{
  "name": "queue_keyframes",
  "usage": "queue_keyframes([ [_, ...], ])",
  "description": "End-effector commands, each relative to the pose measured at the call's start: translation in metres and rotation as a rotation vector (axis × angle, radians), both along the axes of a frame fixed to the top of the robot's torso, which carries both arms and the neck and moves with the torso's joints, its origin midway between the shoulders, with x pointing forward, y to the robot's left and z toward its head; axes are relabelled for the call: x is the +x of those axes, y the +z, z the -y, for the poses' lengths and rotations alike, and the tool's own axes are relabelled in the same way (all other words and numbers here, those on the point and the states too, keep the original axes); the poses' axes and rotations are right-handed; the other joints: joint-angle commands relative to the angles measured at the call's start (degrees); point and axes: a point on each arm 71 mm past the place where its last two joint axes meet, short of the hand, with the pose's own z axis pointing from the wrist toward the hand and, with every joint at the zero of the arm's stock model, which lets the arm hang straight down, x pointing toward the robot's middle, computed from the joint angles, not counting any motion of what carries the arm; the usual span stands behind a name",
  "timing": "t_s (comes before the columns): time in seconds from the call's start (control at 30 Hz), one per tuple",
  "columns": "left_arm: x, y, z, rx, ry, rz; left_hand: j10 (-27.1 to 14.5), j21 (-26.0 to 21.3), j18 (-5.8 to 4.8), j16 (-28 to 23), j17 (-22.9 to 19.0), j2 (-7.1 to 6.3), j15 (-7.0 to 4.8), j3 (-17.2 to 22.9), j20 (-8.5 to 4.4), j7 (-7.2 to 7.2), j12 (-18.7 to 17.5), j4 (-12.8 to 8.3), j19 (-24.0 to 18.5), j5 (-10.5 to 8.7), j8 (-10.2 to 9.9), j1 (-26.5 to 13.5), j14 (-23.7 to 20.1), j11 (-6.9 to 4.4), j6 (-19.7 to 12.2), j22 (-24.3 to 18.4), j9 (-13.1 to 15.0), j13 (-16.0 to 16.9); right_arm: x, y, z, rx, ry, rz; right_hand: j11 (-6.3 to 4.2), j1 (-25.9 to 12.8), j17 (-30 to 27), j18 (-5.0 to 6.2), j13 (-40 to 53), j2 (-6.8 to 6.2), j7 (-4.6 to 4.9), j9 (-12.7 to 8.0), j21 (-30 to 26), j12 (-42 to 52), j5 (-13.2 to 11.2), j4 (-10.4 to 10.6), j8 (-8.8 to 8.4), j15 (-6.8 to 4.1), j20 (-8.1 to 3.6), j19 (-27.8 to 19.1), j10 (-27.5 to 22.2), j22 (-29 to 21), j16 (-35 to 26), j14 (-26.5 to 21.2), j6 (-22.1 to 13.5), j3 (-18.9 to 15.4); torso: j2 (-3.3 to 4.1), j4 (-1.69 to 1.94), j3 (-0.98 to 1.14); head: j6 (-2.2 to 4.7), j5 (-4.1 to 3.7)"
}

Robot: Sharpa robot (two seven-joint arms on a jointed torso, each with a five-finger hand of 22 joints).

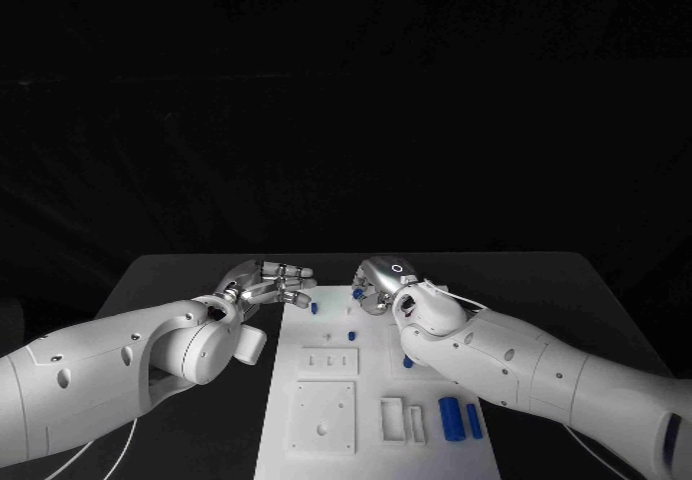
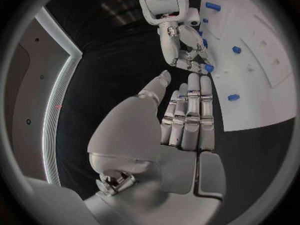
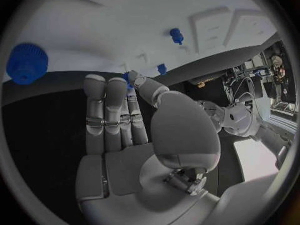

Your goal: Assemble the parts on the task board

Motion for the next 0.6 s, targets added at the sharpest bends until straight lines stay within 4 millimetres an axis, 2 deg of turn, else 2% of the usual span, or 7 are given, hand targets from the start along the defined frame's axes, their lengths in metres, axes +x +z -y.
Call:
queue_keyframes([
  [0.03,-0.0005,0.0035,0.0046,-0.002,-0.025,0.01,-0.4,0.3,0.79,0.2,-0.1,0.26,0.14,0.0,0.26,0.26,-0.1,-0.4,0.1,0.34,0.3,-0.4,-0.4,-0.16,0.0,0.0,0.1,0.1,0.0017,0.0003,-0.0012,-0.019,-0.02,0.013,-0.06,0.2,0.0,0.18,0.1,0.21,-0.31,0.5,-0.3,0.2,0.2,-0.1,0.29,-0.44,0.06,0.4,0.1,0.1,-0.2,0.0,0.5,0.2,0.42,0.41,-0.26,0.16,-0.29],
  [0.27,-0.0003,0.0084,0.0079,-0.002,-0.034,0.019,-0.6,0.5,0.83,0.3,-0.1,0.32,0.14,0.0,0.27,0.26,-0.1,-0.6,0.0,0.33,0.3,-0.5,-0.4,-0.12,0.0,-0.1,0.1,0.1,0.004,-0.0003,-0.0057,-0.026,-0.029,0.019,-0.05,0.2,-0.1,0.15,0.1,0.15,-0.31,0.5,-0.9,0.1,0.2,-0.2,0.28,-0.43,0.07,0.6,0.1,0.8,-0.2,0.0,0.5,0.3,0.92,0.86,-0.53,0.44,-0.59],
  [0.6,-0.0004,0.0134,0.0105,-0.002,-0.042,0.029,-0.6,0.5,0.83,0.3,-0.1,0.32,0.14,0.0,0.27,0.26,-0.1,-0.6,0.0,0.33,0.3,-0.5,-0.4,-0.12,0.0,-0.1,0.1,0.1,0.0064,-0.001,-0.0079,-0.035,-0.041,0.027,-0.04,0.2,-0.1,0.17,0.1,0.14,-0.3,0.4,-1.3,0.1,0.2,-0.2,0.29,-0.44,0.05,0.7,0.0,1.3,-0.2,0.0,0.5,0.3,1.53,1.15,-0.64,0.66,-0.59],
])
